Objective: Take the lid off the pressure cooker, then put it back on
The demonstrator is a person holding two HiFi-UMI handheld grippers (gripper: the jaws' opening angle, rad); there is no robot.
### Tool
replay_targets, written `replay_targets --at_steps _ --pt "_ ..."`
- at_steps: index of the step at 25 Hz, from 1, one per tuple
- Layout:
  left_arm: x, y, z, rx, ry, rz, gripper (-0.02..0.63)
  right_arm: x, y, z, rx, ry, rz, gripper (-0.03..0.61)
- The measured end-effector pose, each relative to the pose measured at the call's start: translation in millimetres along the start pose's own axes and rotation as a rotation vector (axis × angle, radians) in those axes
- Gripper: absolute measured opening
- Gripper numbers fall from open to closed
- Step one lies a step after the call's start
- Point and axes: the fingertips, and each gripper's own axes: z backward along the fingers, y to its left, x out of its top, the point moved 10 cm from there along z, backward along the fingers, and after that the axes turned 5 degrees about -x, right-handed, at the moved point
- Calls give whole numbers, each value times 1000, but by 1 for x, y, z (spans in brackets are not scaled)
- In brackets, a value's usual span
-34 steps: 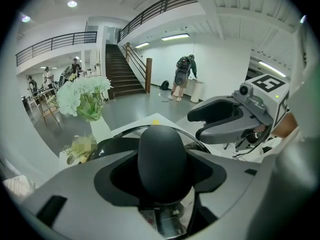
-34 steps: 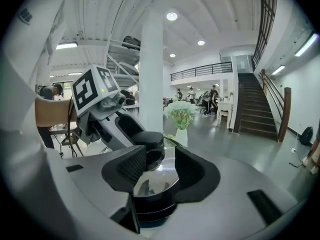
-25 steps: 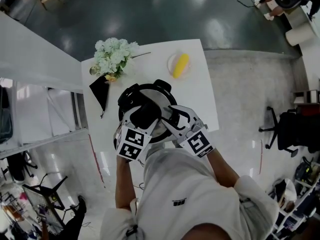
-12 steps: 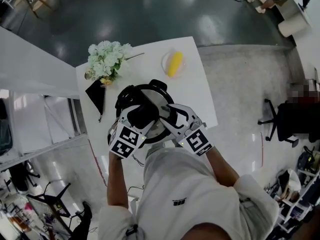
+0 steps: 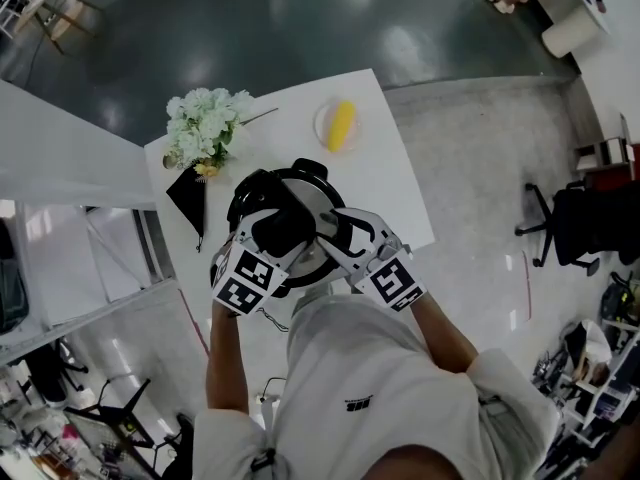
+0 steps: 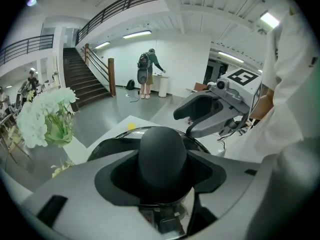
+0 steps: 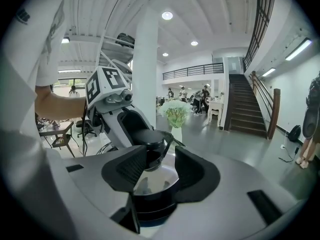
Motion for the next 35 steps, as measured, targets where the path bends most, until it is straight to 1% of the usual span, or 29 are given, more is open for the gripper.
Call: replay_targets --at_steps 5,10,18,22,25,30,35 --pt "7 -2 9 11 -18 -1 287 1 0 5 -22 -27 16 181" --pt "12 -2 14 44 -27 -9 287 8 0 13 -46 -25 -6 181" --pt "15 -11 17 53 -38 -10 287 8 -2 24 -71 -53 13 181" --pt "15 -13 19 61 -46 -8 287 10 -2 31 -85 -49 -1 181" --pt "15 -15 21 66 -49 -9 287 8 -2 35 -94 -67 12 181" --pt "17 -13 24 71 -55 -14 287 10 1 41 -111 -64 -9 181" --pt "18 -16 27 73 -60 -15 287 9 3 44 -122 -87 4 181"
